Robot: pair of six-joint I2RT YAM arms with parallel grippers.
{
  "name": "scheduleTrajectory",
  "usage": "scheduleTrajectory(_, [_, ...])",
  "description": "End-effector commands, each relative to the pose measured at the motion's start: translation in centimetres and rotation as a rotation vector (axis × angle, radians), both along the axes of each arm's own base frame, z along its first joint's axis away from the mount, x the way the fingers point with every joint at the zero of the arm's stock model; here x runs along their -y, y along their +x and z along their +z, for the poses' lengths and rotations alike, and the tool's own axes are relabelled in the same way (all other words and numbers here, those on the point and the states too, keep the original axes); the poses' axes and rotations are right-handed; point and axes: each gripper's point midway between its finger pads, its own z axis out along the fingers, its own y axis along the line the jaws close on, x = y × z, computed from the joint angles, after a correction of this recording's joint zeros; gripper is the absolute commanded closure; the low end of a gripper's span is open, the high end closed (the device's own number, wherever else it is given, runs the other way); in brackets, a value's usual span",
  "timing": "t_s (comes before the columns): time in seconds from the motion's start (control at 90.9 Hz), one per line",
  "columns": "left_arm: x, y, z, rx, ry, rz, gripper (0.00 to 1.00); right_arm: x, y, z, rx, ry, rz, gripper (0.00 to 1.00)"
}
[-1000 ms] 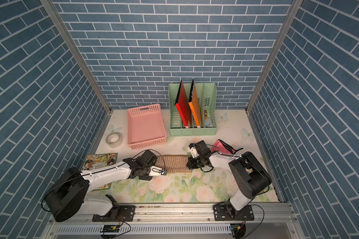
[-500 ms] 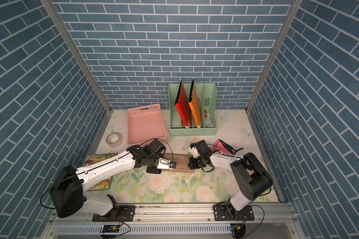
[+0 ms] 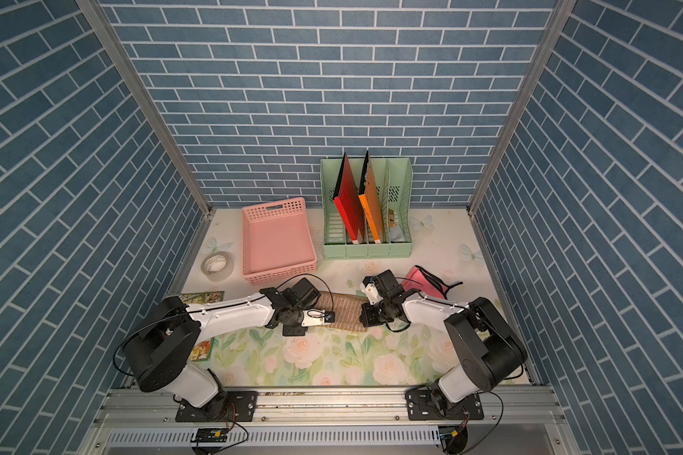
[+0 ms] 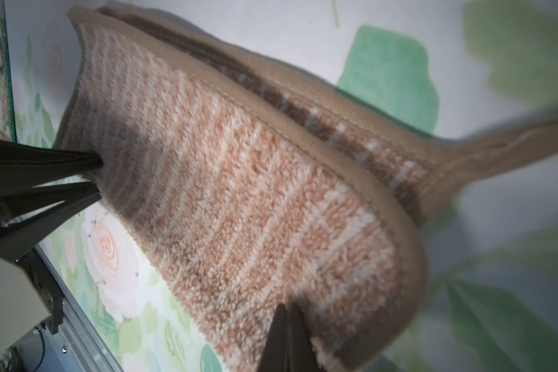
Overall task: Fold the square dishcloth
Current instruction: Adjust the cleaning item at the center of the board.
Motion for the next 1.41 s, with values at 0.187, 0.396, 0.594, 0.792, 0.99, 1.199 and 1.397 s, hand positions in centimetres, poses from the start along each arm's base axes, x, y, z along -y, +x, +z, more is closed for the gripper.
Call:
scheduleTrajectory(0.187, [-2.2,-1.9,0.4,-0.084,0.050,-0.045,0.67,-1.6,-1.7,3.7,-0.005,0.039,0.051,1.00])
scheduleTrajectory(0.396, [-0.1,-0.1,6.0,-0.083,-0.118,0.009,0.60,-3.7,2.8,3.8,0.023,0.034,0.065,1.00])
scheduleTrajectory(0.594, [-1.3,0.4,2.8,-0.090,-0.047,0.113,0.66,-2.4,2.6,-0.7,-0.030,-0.038,0.047,1.00])
scheduleTrajectory(0.792, [-2.6,2.8,-0.2,0.005,0.060,0.157,0.71,0.2,0.2,-2.2,-0.049,-0.085,0.003,1.00])
scheduleTrajectory(0.99, [-1.5,6.5,-0.6,0.139,0.088,0.177,0.72,1.3,-4.0,-2.4,-0.078,-0.087,-0.023,1.00])
scheduleTrajectory(1.199, [3.4,10.9,0.8,0.267,-0.033,0.176,0.71,-0.9,-7.4,-0.1,-0.091,0.060,-0.047,1.00])
scheduleTrajectory(1.397, [4.2,13.8,2.7,0.405,-0.086,0.183,0.63,-2.3,-7.7,2.3,-0.084,0.137,-0.015,1.00])
